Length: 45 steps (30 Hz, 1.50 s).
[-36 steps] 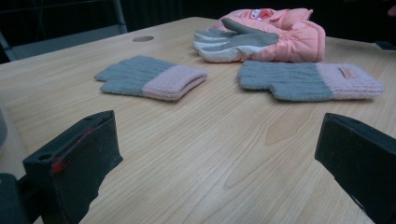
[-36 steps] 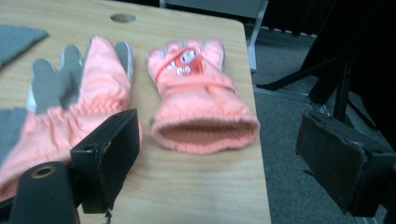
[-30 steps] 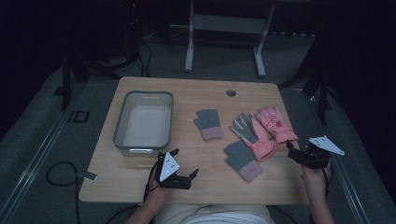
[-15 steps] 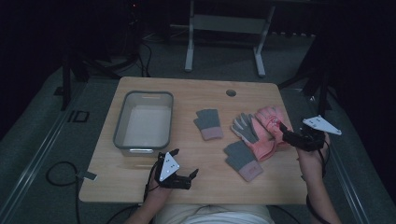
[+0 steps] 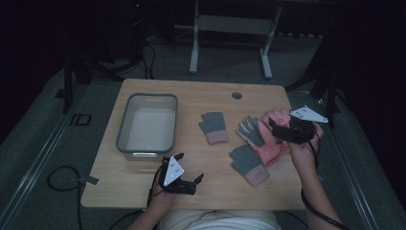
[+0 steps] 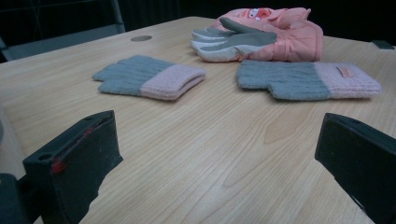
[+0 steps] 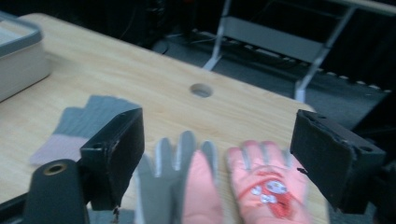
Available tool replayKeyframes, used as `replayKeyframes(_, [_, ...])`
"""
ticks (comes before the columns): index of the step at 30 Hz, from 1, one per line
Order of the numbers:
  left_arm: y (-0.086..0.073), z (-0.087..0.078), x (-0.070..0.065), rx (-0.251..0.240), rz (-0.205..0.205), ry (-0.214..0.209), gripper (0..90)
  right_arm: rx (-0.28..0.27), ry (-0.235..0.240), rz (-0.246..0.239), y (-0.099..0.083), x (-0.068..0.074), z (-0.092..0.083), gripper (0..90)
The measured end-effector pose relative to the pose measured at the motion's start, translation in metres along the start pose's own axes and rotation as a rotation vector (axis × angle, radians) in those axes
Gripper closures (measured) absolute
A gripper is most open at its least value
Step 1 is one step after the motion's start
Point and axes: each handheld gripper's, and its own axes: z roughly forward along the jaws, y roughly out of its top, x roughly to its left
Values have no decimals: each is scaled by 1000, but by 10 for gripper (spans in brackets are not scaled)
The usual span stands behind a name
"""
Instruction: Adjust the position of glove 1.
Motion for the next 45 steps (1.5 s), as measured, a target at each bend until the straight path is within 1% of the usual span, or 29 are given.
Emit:
replayKeyframes(1, [0,0,0,0,1,-1,0,9,14,-7,2,3,3,158])
replayKeyframes(2, [0,0,0,0,1,-1,0,9,14,-7,2,3,3,158])
replayKeyframes(3, [0,0,0,0,2,-3,0,27,56,-19,4,9,10,157])
replayKeyframes(5, [0,0,0,3,4,-4,0,54,106,-20,7,15,18,156])
replayKeyframes(6, [0,0,0,3,4,-4,0,54,106,-20,7,15,18,156])
replayKeyframes(7, [0,0,0,4,4,-5,0,67,149,-17,9,21,25,148])
replayKeyframes(10, [0,1,0,5,4,-5,0,69,162,-15,10,24,28,147])
replayKeyframes(11, [0,1,0,6,1,-7,0,70,178,-11,11,26,31,152])
replayKeyframes(12, [0,1,0,6,0,-7,0,79,222,2,14,31,39,155])
replayKeyframes(14, [0,0,1,5,-4,-9,0,87,256,11,16,36,45,155])
replayKeyframes(16, [0,0,1,5,-6,-11,0,95,275,22,18,41,52,154])
replayKeyframes(20, [0,0,1,5,-3,-10,0,108,333,16,18,53,65,125])
replayKeyframes(21, [0,0,1,7,-2,-11,0,115,338,19,17,55,69,126])
replayKeyframes(22, [0,0,1,7,-3,-12,0,125,343,22,16,57,74,130])
replayKeyframes(26, [0,1,1,8,-10,-13,0,171,394,39,11,65,91,131])
replayKeyframes(27, [0,1,1,9,-11,-13,0,180,402,41,10,67,95,143])
replayKeyframes(28, [0,1,1,8,-12,-13,0,177,402,38,10,69,98,170])
replayKeyframes(29, [0,1,1,9,-11,-13,0,167,397,40,9,71,101,210])
replayKeyframes(31, [0,0,1,9,-10,-13,0,168,389,49,10,75,106,307])
replayKeyframes(33, [0,1,2,9,-9,-12,0,161,377,10,11,82,112,366])
replayKeyframes(34, [0,1,2,9,-9,-12,0,161,377,10,11,82,112,366])
replayKeyframes(35, [0,0,2,9,-10,-14,0,192,365,-40,12,93,122,435])
replayKeyframes(36, [0,1,1,7,-10,-15,0,201,363,-54,12,96,125,437])
replayKeyframes(38, [0,1,1,5,-10,-16,0,219,366,-68,12,102,134,472])
replayKeyframes(40, [0,1,1,4,-6,-17,0,250,371,-79,12,107,144,482])
replayKeyframes(41, [0,1,1,4,-6,-17,0,250,371,-79,12,107,144,482])
replayKeyframes(42, [0,0,1,2,-4,-17,0,273,372,-96,12,112,152,517])
replayKeyframes(44, [0,0,0,1,-2,-21,0,303,375,-103,11,114,162,524])
replayKeyframes(45, [0,0,0,0,-3,-22,0,320,387,-101,10,115,167,525])
